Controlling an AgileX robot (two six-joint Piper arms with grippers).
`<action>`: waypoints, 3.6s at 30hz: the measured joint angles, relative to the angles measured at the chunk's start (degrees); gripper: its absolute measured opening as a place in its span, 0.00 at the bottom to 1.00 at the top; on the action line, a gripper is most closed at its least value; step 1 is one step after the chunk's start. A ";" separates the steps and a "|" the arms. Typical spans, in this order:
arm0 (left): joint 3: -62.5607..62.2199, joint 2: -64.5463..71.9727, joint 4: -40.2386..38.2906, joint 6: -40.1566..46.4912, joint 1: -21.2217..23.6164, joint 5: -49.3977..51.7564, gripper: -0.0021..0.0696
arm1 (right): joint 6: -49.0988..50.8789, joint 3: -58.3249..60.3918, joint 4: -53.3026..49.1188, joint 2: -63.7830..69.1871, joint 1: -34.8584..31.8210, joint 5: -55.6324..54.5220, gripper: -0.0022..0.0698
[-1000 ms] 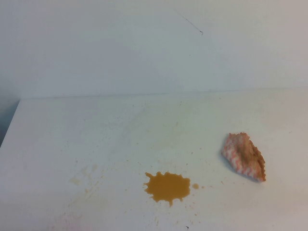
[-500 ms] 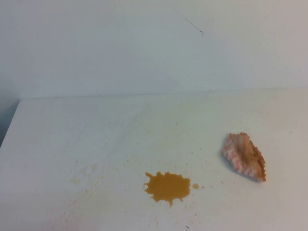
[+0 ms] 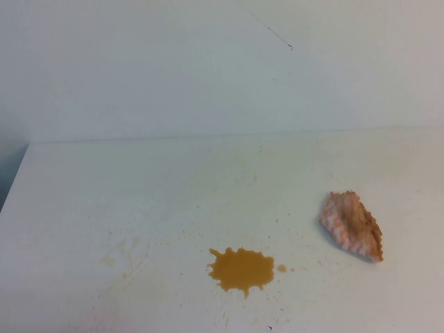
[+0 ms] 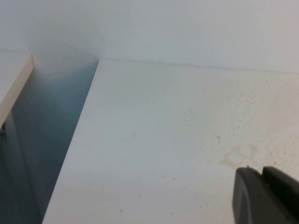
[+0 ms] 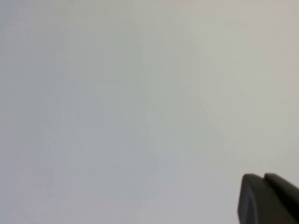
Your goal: Wipe the table
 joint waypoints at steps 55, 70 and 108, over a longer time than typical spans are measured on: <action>0.00 0.00 0.00 0.00 0.00 0.00 0.03 | -4.21 -33.83 -2.20 86.58 24.34 36.06 0.48; 0.00 0.00 0.00 0.00 0.00 0.00 0.03 | -4.21 -35.65 -3.15 98.19 24.48 36.90 0.12; 0.00 0.00 0.00 0.00 0.00 0.00 0.03 | -4.21 -48.12 0.45 104.12 45.02 45.30 0.08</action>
